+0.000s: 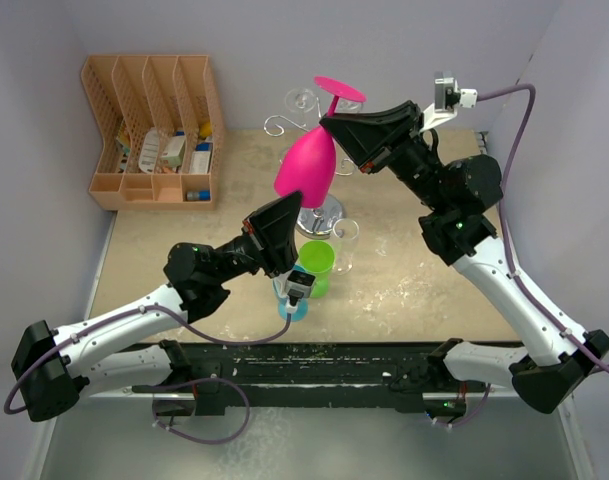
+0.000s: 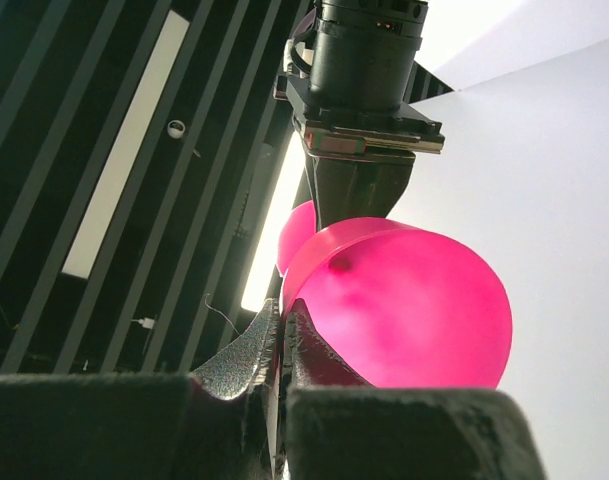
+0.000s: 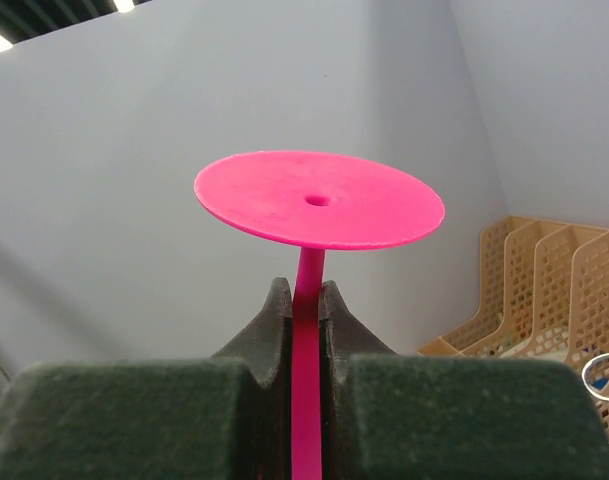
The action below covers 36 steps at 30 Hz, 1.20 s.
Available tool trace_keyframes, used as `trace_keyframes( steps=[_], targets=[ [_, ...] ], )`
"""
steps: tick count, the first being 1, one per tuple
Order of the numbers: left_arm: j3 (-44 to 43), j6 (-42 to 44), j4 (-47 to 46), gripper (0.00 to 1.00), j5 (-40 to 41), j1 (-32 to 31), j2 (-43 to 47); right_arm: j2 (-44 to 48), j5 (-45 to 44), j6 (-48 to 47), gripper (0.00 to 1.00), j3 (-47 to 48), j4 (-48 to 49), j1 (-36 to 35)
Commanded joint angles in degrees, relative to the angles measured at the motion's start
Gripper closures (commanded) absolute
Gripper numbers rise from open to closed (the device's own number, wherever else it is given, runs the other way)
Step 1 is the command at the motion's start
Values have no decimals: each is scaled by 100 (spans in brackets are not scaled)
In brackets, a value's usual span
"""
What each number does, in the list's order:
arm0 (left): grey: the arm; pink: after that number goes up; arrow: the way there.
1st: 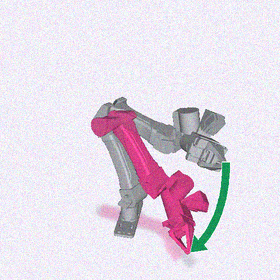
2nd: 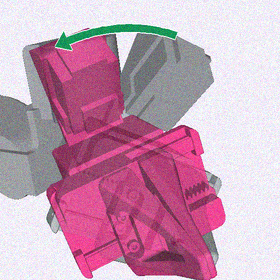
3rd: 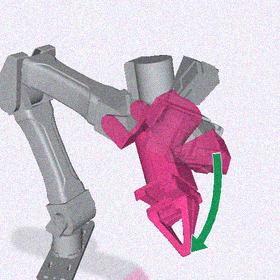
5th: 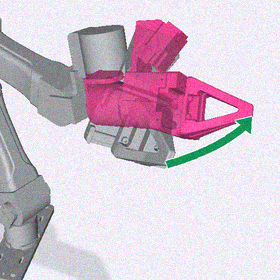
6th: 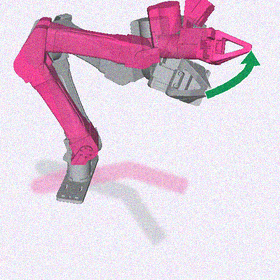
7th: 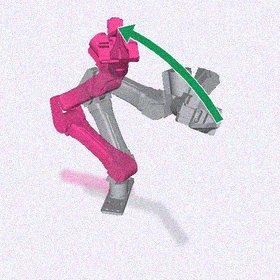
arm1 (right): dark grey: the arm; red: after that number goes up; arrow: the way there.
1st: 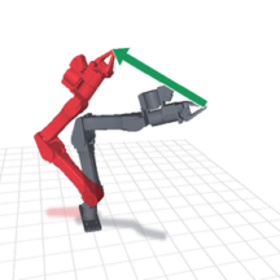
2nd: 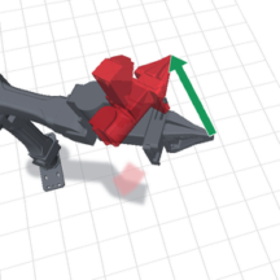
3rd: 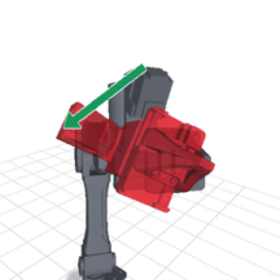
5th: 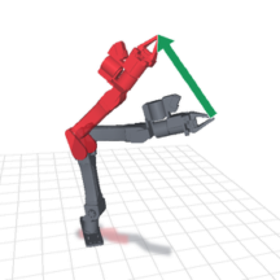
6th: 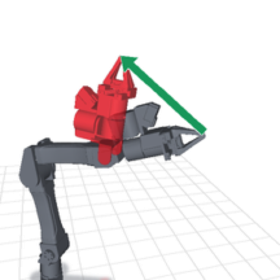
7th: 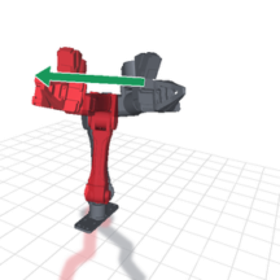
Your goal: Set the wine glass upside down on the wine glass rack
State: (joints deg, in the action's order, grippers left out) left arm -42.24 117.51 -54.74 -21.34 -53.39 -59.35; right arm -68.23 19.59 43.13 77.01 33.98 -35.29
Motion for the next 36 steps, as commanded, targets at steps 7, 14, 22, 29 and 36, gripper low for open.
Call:
trace_keyframes(
  steps=[7,14,22,29,36],
  targets=[
    [-75,131,-230,40,-48,-25,0,370,-474,-650,100,388,-352,-5],
    [-77,40,-160,4,135,-29,57,759,-1648,-1849,100,948,-1431,-12],
    [-295,-829,869,1,1800,-3,482,1586,-2920,-3022,100,635,-3060,-6],
    [-1649,-2986,3417,0,3593,388,502,2424,-4025,-3294,100,-544,-3847,-13],
    [-4574,-6877,6947,0,4532,1141,-477,2167,-4516,-3435,100,-1283,-3410,6]
  ],
)
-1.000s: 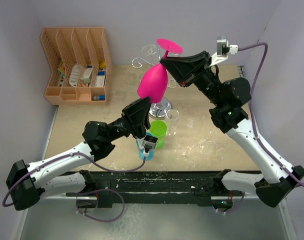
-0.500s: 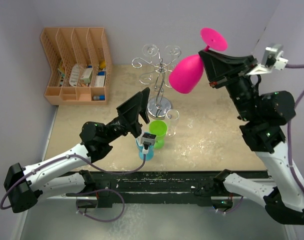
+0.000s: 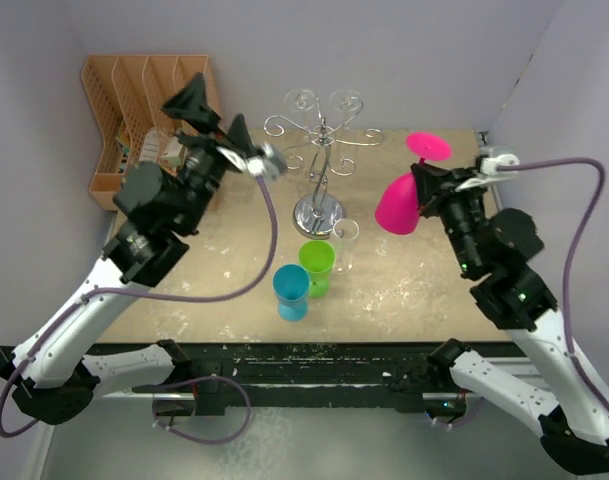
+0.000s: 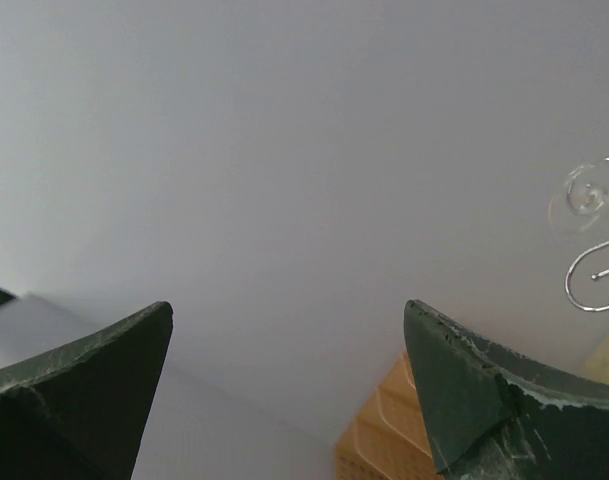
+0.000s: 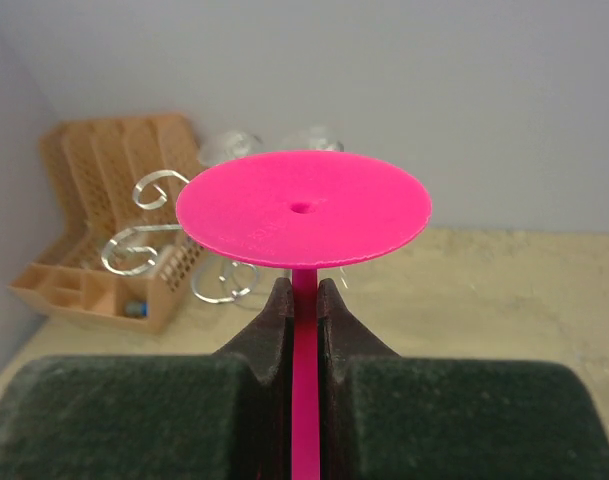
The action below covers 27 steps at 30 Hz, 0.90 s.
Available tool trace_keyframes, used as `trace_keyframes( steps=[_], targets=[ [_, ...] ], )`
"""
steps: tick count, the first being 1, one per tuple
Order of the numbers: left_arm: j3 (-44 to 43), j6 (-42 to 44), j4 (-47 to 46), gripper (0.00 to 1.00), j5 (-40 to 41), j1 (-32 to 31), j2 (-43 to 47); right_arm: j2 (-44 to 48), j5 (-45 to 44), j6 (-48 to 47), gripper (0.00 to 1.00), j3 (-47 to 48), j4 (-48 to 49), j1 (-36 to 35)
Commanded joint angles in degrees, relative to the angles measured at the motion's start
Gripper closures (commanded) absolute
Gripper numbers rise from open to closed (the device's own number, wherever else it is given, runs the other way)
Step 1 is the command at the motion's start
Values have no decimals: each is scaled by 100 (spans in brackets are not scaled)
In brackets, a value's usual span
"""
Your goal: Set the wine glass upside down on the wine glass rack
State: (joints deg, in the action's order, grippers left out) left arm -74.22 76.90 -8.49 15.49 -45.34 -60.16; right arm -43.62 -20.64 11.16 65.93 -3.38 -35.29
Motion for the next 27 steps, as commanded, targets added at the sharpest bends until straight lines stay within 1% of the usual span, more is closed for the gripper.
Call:
trace_keyframes(
  steps=[1,4,6,10,13,17,18,19,21,24,27],
  targets=[
    [-1666,-3382,2659,0,853,383,-479,-352,-546,-267,100,-211,409,24],
    [-2289,-4405,3419,0,563,714,-578,-570,-529,-333,100,-256,668,130],
    [-2513,-4775,3669,0,569,928,-636,-800,-400,-313,100,-188,695,264],
    [-2465,-5042,3955,0,578,1327,-659,-1161,-89,-305,100,-99,860,577],
    [-2284,-5013,3979,0,698,1429,-671,-1358,237,-256,100,-149,995,981],
    [-2010,-5099,3800,0,689,1462,-735,-1648,836,-30,100,-422,1450,1607],
    [-1751,-5076,3561,0,593,1473,-637,-1745,976,-6,100,-438,1581,1760],
    [-1498,-4981,3117,0,365,1483,-528,-1840,1103,-3,100,-430,1658,1869],
    [-1219,-4891,2702,0,24,1505,-449,-2054,1263,-104,100,-313,1743,2027],
    [-1467,-5134,2490,0,174,1563,-806,-2372,1532,-272,100,85,1683,2221],
    [-1672,-5075,2080,0,72,1718,-1097,-2503,1879,-461,100,84,2088,2475]
  ],
)
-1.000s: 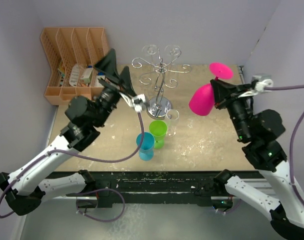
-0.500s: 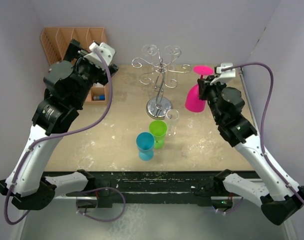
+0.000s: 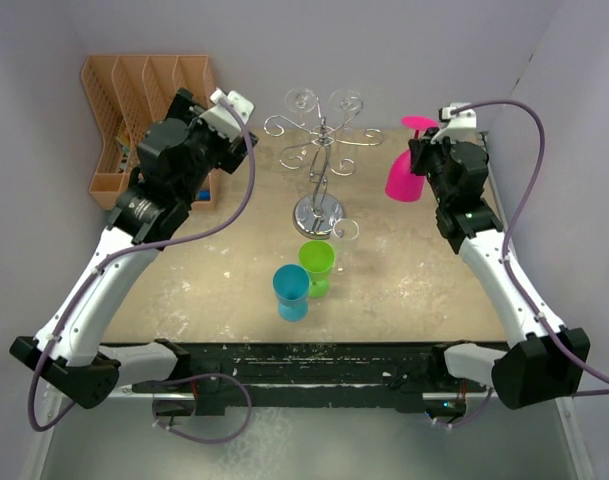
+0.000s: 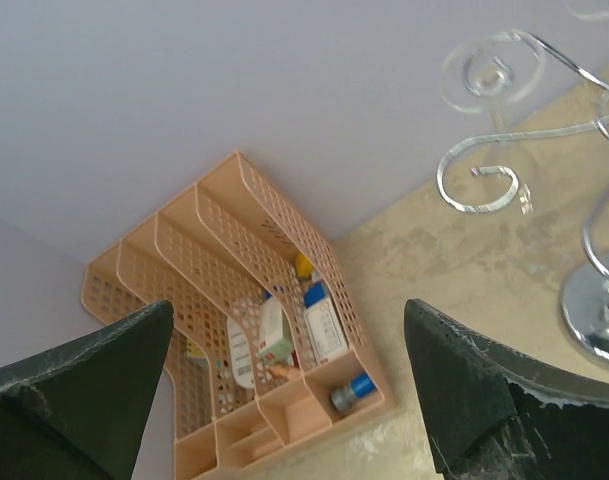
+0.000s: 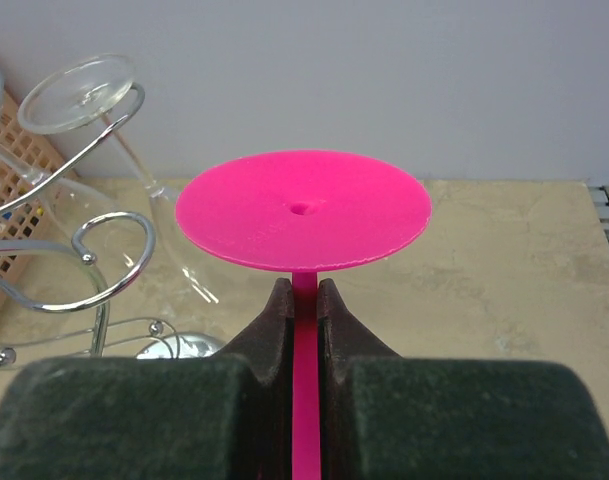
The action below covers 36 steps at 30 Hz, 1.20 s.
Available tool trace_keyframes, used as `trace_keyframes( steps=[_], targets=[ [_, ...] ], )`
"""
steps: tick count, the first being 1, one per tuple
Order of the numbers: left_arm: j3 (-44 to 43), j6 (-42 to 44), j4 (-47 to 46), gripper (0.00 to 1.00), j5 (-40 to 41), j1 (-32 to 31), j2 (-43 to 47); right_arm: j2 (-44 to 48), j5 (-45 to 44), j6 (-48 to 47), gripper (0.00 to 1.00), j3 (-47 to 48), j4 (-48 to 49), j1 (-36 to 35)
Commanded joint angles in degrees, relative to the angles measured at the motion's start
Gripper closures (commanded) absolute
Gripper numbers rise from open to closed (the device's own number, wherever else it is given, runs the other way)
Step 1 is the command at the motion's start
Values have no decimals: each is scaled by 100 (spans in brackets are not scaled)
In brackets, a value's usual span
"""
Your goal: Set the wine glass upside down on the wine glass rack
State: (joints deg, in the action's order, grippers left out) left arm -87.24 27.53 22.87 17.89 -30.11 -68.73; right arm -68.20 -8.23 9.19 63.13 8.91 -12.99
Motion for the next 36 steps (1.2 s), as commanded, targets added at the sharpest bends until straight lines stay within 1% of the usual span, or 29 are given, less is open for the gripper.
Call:
trace_keyframes(
  steps=[1,4,7,10,13,15,16,17,22,25,30,33,36],
  targets=[
    [-361,-29,-1279,0,-108,217,-286,-105,939,-283,100,317,1084,390],
    [-9,457,-1882,0,-56,213,-212,-353,1653,-291,100,131,1803,687],
    [337,736,-1992,0,17,116,51,-464,2234,-433,100,-294,2802,862],
    [575,804,-2048,0,114,127,275,-530,2745,-511,100,-782,3730,973],
    [684,777,-2045,0,111,214,373,-725,3241,-394,100,-735,3880,1064],
    [892,936,-2262,0,82,209,478,-810,3619,-495,100,-990,4450,1104],
    [1018,1005,-2385,0,75,207,530,-880,3732,-432,100,-1172,5016,1113],
    [1129,1050,-2471,0,67,195,578,-971,3783,-302,100,-1274,5387,1156],
    [1517,1139,-2632,0,67,137,752,-1668,4358,849,100,-1339,6973,1487],
    [1668,1194,-2699,0,49,133,840,-2020,4854,1223,100,-1128,7388,1545],
    [1765,1137,-2548,0,23,144,940,-2551,5412,1517,100,-712,7626,1545],
    [1789,1082,-2407,0,-21,188,994,-2848,5447,1915,100,-598,8103,1545],
    [1839,1058,-2326,0,-70,207,1040,-3091,5473,2261,100,-205,8399,1537]
  ],
)
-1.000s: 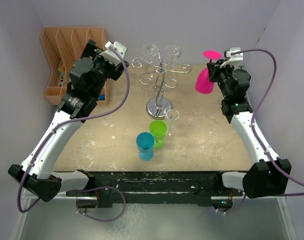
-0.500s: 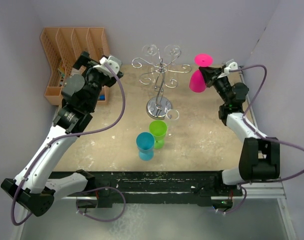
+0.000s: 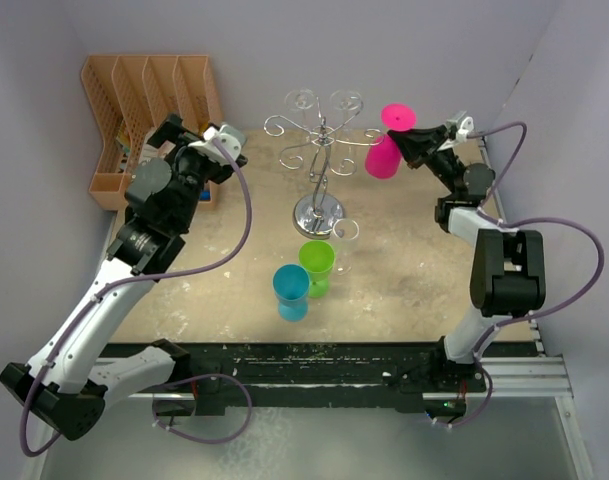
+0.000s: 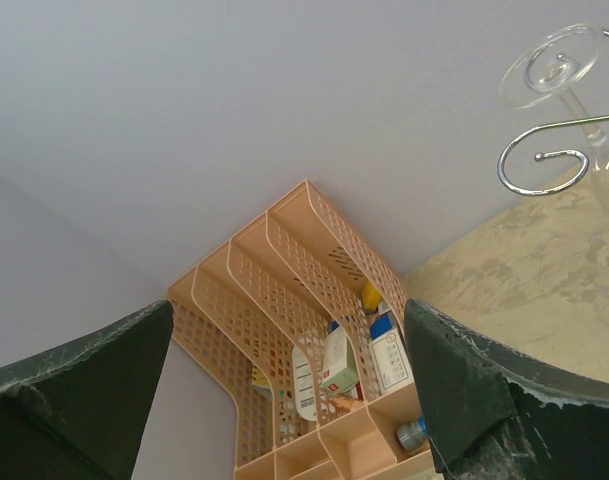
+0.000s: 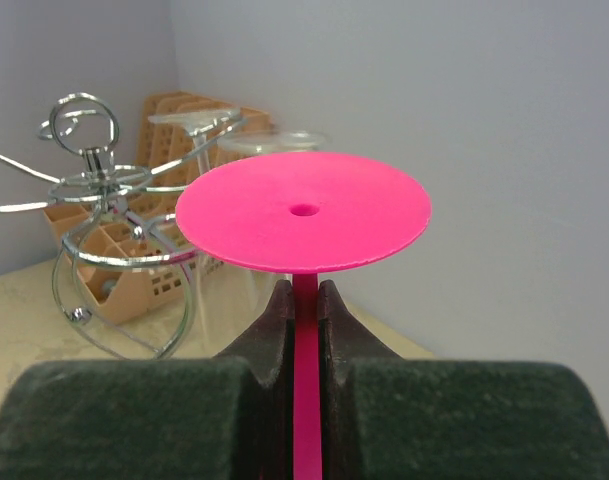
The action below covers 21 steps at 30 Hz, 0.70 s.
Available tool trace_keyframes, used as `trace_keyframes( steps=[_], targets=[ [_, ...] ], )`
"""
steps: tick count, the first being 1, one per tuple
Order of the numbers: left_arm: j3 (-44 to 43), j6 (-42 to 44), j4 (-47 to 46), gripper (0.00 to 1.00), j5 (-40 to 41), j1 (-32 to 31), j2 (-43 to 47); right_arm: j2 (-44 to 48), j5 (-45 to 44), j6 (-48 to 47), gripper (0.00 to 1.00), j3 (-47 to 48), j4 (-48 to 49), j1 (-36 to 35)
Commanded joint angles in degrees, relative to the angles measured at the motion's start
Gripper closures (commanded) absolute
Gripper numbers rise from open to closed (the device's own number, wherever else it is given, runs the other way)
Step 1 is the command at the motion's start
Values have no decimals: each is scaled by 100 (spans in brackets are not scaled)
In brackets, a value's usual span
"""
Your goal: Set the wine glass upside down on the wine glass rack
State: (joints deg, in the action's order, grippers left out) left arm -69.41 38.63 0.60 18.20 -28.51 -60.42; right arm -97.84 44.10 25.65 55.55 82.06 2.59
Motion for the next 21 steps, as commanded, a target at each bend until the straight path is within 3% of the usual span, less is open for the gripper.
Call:
trace_keyframes(
  steps=[1,21],
  targets=[
    [71,-65,-70,0,-124,48,225,-187,281,730,100,606,1202,-29],
    [223,-84,7,0,-246,143,356,-566,998,578,100,1103,549,-415]
  ],
)
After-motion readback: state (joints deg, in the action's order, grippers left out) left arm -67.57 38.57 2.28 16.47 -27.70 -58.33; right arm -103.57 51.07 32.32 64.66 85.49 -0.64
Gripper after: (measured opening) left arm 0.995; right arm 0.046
